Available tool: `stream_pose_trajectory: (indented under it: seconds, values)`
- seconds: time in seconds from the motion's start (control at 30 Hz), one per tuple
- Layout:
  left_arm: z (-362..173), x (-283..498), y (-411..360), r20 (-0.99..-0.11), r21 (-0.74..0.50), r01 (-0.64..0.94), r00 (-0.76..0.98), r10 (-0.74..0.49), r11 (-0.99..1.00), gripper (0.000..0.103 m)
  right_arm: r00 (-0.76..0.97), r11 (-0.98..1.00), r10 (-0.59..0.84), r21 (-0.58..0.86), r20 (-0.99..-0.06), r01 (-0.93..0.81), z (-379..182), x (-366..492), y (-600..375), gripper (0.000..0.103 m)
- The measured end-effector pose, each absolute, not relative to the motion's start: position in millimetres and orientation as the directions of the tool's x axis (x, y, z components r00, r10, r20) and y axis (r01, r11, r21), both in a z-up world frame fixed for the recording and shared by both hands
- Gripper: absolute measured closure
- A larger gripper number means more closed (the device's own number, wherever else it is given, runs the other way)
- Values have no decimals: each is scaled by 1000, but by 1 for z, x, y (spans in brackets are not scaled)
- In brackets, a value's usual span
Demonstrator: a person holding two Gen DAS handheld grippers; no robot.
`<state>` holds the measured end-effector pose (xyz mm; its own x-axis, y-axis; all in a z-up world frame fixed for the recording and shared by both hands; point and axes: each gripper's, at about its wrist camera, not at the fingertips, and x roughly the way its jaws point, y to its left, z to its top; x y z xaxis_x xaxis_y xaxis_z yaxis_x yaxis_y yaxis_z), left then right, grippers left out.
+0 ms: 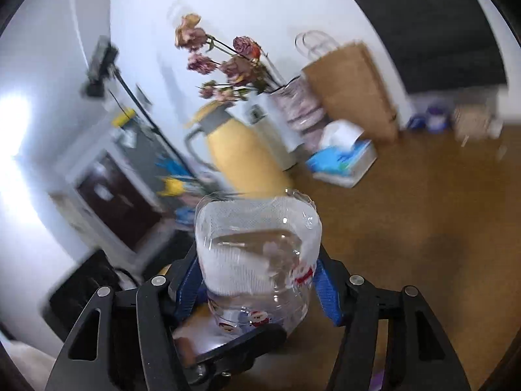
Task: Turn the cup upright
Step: 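Turn the cup opening-up in the right gripper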
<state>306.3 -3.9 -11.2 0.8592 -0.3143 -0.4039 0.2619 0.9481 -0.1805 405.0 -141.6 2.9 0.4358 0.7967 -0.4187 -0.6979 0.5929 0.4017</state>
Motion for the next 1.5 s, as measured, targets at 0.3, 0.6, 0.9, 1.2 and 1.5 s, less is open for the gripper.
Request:
stream_pose_trajectory:
  seconds: [0.3,0.6,0.9,1.2,1.5]
  values:
    - [-33,346,7,-576,-272,287,716,-394,919,51,623,697,648,11,-439,-717,-8,385,-107,35]
    - [-41,348,6,-615,-276,264,691,-381,924,51,591,683,679,80,-435,-726,-16,387,-114,33]
    - [-69,322,-12,-687,-227,275,634,-354,934,51,595,716,617,54,-515,-696,-46,337,-120,33]
    - [-86,316,-29,-754,-142,280,591,-287,949,43,483,722,599,170,-639,-671,-75,353,-128,36]
    - [-104,330,-33,-754,-169,330,564,-338,929,40,458,758,530,156,-713,-634,-93,362,-126,35]
